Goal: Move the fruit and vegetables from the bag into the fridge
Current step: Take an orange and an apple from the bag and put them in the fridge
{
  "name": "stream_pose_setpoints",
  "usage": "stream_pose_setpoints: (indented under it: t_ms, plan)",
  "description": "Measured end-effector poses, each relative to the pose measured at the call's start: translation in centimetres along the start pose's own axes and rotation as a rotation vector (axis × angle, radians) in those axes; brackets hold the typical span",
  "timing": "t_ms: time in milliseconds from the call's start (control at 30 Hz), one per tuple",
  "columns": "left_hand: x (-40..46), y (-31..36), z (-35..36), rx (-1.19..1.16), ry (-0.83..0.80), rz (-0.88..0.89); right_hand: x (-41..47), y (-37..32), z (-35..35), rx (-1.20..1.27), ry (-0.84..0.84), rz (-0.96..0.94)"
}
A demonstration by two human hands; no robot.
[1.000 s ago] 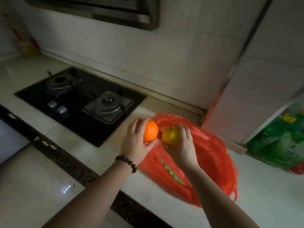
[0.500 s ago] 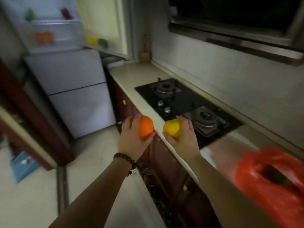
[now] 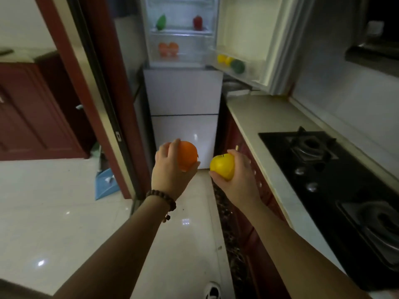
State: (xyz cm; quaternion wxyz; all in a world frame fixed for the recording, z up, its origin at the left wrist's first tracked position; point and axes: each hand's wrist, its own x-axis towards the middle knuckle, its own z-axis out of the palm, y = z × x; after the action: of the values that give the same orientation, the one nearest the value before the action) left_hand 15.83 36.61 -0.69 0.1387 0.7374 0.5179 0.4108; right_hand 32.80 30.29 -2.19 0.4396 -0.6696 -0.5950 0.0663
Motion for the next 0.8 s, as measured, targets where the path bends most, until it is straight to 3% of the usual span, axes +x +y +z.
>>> stream_pose_setpoints:
  t_ms: [500, 800]
  plan:
    - [23.4, -0.6, 8.9, 0.079, 0.113, -0.008, 26.1, 7.1, 4.0, 0.1, -0.036, -0.139]
    - [34.2, -4.3, 11.8, 0.092, 0.155, -0.001, 37.7, 9.5, 8.2, 0.133, -0.038, -0.163]
